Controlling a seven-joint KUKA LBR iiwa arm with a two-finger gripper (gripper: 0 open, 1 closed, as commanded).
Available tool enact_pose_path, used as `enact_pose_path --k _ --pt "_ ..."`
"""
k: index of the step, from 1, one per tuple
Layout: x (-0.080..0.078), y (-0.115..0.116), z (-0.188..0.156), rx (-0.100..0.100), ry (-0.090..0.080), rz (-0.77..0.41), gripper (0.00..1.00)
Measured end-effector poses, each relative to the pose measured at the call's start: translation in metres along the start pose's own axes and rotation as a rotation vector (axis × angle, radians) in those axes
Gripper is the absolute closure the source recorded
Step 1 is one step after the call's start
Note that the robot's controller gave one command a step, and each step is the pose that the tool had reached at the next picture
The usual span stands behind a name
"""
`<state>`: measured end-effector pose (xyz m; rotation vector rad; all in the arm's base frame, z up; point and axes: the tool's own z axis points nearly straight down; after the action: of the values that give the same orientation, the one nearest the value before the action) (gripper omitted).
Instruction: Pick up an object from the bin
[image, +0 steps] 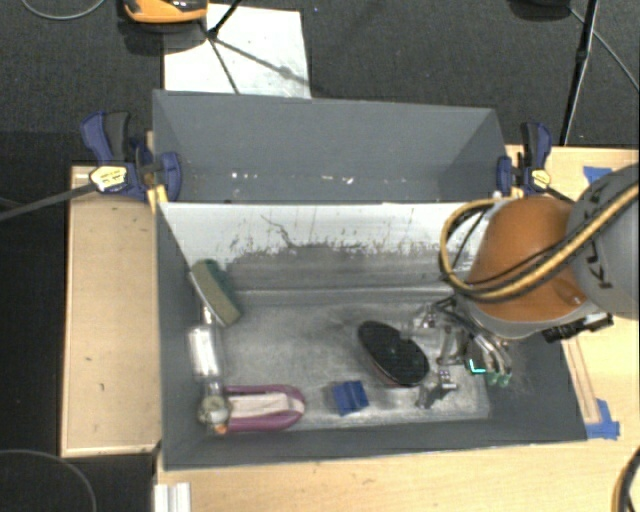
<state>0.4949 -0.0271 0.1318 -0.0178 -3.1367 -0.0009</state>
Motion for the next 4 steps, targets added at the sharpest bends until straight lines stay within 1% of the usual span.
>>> enact_pose_path --k 1,2,3,4 --pt "-0.028 0.065 0.06 -0.002 -0.015 0.09 0.0" --pt "-0.01 0.025 0.059 -0.002 -0.016 0.095 0.0" --pt "0.015 0.095 0.055 -0.003 -0.005 0.032 0.0" --pt "0.012 0.091 0.053 -0.002 -0.014 0.038 1.0"
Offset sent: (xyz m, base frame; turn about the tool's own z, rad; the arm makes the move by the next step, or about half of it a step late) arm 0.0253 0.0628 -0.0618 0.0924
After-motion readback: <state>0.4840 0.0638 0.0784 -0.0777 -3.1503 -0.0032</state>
